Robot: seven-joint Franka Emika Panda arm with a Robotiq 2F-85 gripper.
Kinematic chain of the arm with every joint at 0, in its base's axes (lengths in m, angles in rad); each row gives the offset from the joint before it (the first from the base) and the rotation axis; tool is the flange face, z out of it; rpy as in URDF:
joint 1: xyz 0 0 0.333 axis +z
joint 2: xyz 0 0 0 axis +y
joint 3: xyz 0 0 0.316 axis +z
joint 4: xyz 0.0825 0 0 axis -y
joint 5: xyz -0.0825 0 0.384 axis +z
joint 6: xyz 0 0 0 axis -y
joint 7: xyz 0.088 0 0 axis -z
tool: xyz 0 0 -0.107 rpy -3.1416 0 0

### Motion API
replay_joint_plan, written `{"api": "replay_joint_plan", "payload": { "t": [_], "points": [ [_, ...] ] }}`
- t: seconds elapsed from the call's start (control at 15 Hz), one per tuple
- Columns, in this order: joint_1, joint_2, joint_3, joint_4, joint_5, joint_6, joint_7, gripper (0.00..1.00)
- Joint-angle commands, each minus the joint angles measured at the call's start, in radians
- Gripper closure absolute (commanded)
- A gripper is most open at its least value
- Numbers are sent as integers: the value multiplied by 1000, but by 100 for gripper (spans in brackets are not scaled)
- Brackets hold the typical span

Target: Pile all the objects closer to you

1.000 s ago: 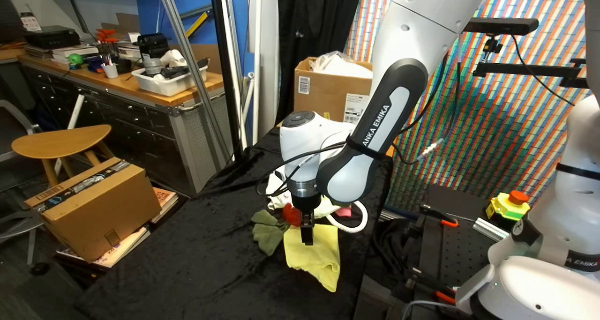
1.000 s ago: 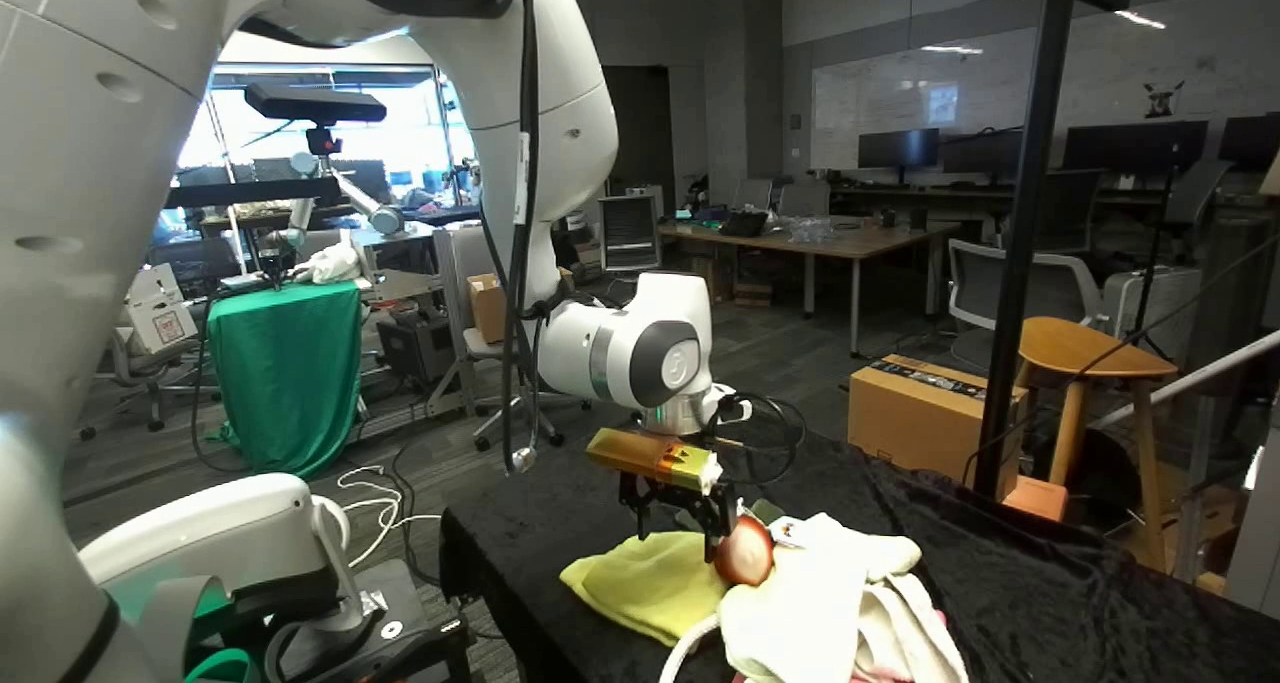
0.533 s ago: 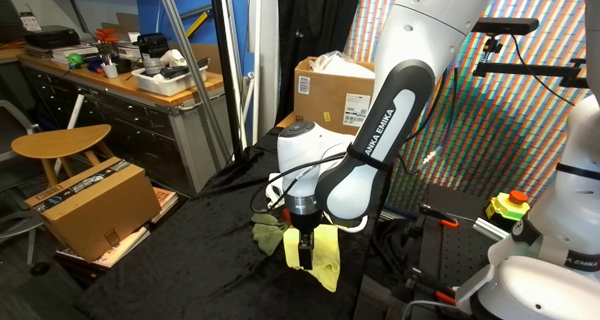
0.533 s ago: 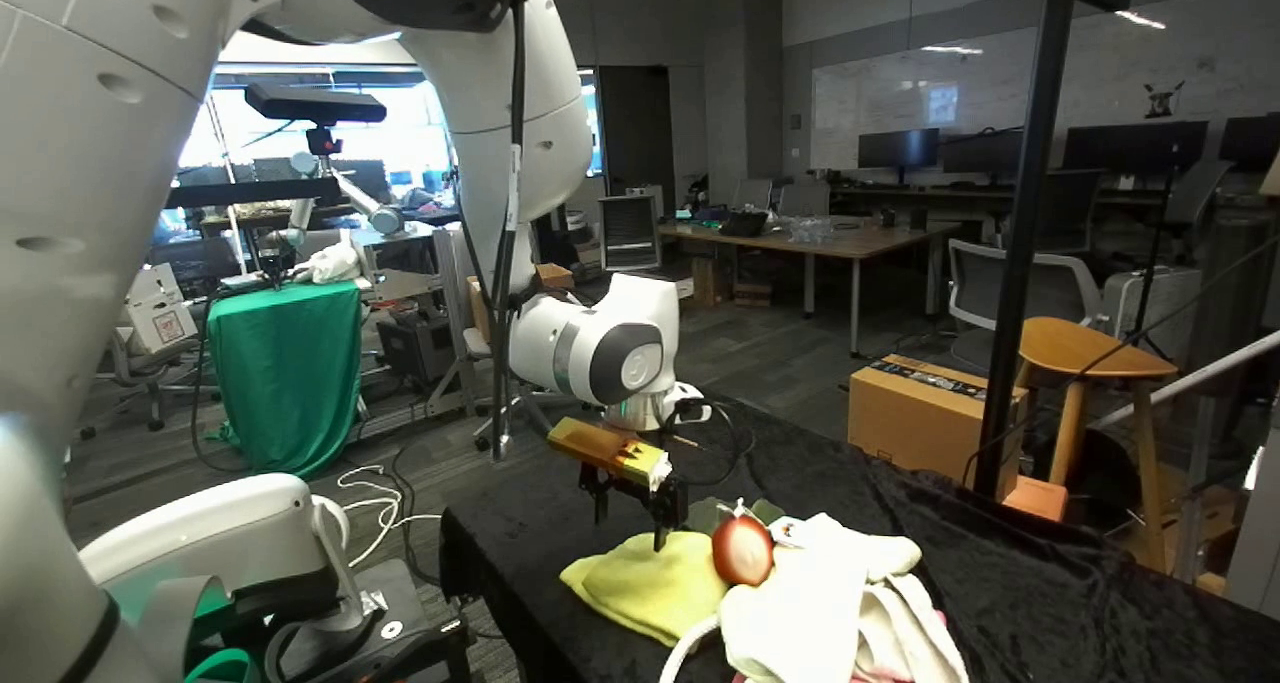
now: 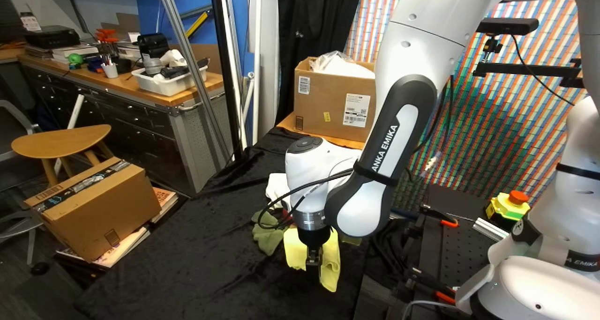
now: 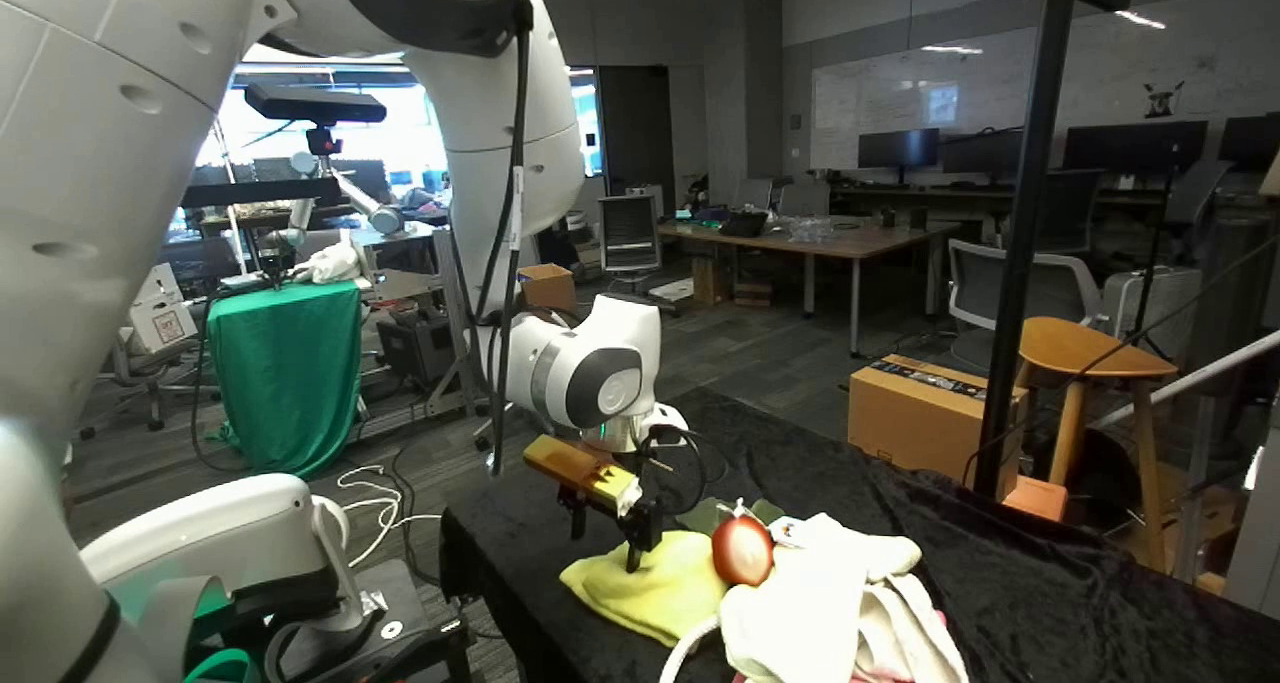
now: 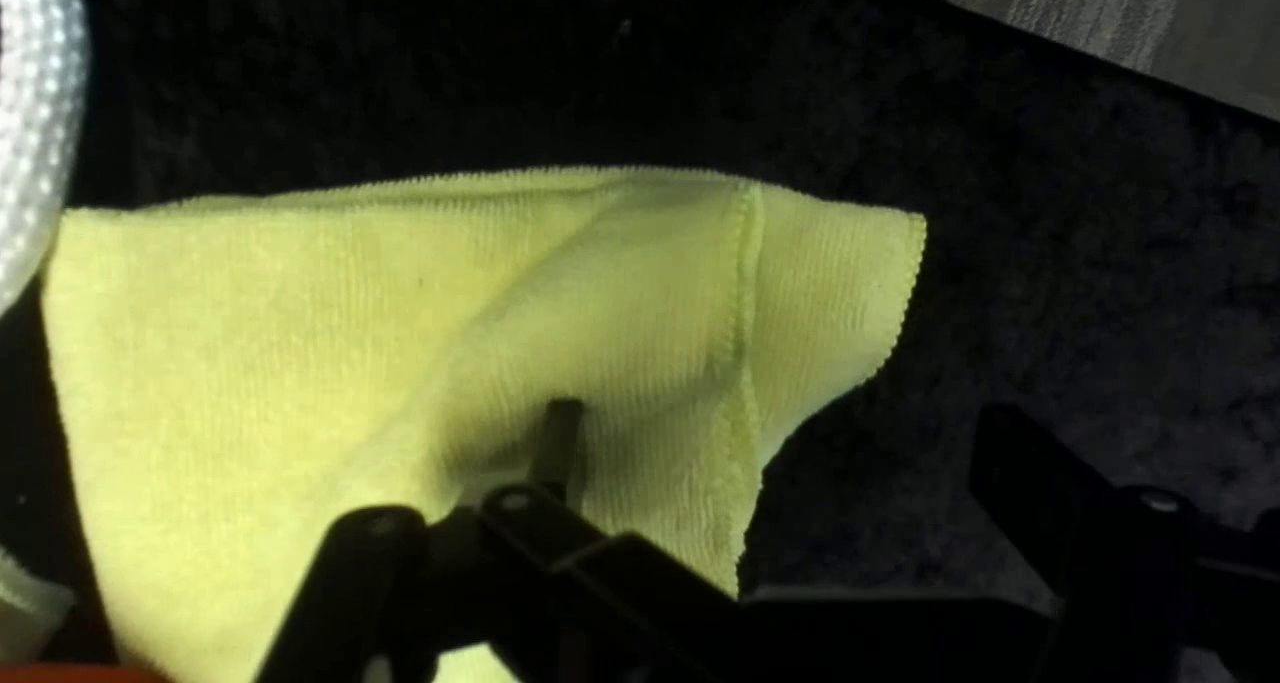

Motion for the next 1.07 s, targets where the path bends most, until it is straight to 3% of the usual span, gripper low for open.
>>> {"api": "replay_joint_plan", "payload": {
  "t": [0.0, 1.0],
  "points": [
    [28, -15, -22, -44, 6, 53, 36, 0],
    [189, -121, -206, -153, -111, 122, 197, 0]
  ]
}}
